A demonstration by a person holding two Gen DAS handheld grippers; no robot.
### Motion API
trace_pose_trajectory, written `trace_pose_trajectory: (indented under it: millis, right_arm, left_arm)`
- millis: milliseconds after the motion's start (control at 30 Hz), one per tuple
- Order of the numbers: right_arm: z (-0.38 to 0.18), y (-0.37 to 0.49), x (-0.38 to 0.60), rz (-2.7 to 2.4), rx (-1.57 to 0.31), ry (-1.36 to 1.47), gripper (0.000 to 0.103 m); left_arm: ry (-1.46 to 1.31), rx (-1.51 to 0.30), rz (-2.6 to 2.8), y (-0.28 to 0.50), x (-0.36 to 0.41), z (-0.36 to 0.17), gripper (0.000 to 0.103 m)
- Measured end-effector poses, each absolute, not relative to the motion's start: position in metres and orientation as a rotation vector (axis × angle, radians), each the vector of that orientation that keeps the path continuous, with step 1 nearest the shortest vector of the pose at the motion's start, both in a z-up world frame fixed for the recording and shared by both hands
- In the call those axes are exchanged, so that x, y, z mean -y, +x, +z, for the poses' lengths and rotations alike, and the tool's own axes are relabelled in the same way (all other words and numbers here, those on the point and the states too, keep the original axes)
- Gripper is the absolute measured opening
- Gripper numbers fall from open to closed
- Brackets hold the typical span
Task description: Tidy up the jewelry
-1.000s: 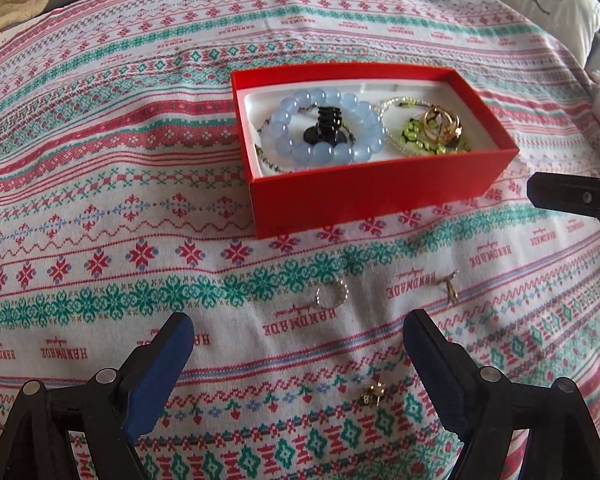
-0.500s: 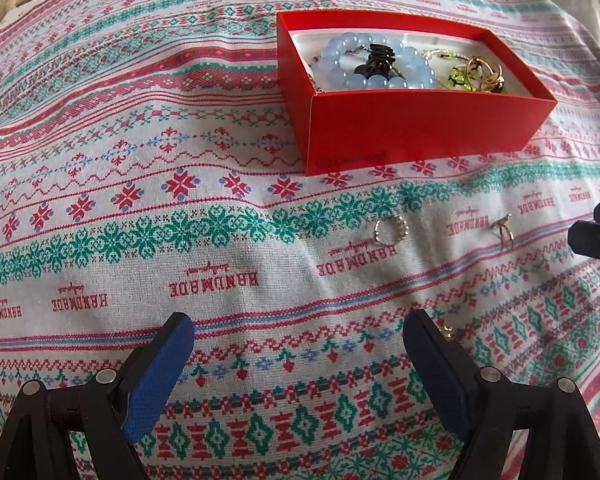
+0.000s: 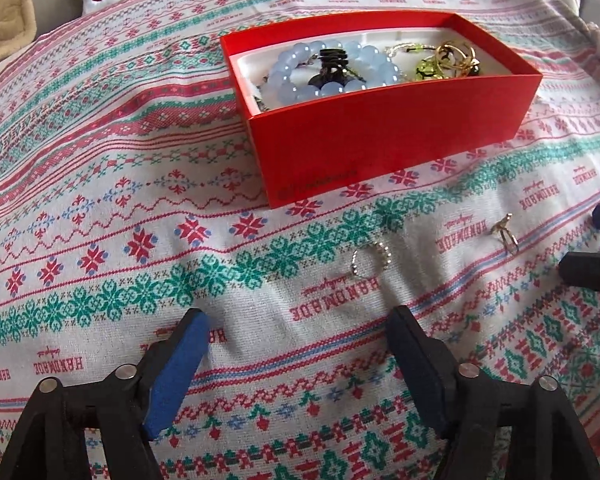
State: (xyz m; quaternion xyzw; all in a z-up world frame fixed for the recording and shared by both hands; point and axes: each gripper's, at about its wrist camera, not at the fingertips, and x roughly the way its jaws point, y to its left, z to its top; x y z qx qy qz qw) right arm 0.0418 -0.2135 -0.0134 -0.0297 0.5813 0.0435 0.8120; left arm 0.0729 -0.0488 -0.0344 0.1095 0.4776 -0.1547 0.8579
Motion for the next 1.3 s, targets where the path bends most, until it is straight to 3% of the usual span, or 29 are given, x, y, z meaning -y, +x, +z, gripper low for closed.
trace_pose_trajectory:
  millis: [33,133,467,567,633,1067,1100,1300]
  right_arm:
    - [-0.014,0.041,0.213,0.093,-1.240,-0.068,0.068]
    - [-0.013,0.042,0.213,0.096,-1.241,-0.069,0.070]
    - [-0.014,0.043,0.215,0.107,-1.243,-0.069,0.074]
    - [-0.014,0.042,0.218,0.106,-1.243,-0.071,0.076]
    - [-0.014,0.042,0.219,0.103,-1.244,-0.069,0.076]
    - [-0.017,0.028,0.207,0.113,-1.198,-0.088,0.077]
    - [-0.018,0.025,0.203,0.121,-1.192,-0.097,0.077]
    - [-0.019,0.014,0.189,0.179,-1.154,-0.144,0.077]
  left_arm:
    - [0.229,-1.005,-0.352,0.072,0.052,-0.034,0.055]
    - [0.230,-1.013,-0.395,0.070,0.056,-0.032,0.040]
    - [0.200,-1.017,-0.415,0.079,0.063,-0.033,0.036]
    - [0.195,-1.015,-0.428,0.081,0.066,-0.032,0.029]
    - [0.195,-1.018,-0.438,0.084,0.068,-0.032,0.018]
    - [0.125,-1.050,-0.420,0.076,0.035,-0.024,0.017]
    - [0.113,-1.054,-0.419,0.075,0.029,-0.023,0.002]
    - [0.066,-1.066,-0.393,0.061,0.000,-0.026,0.002]
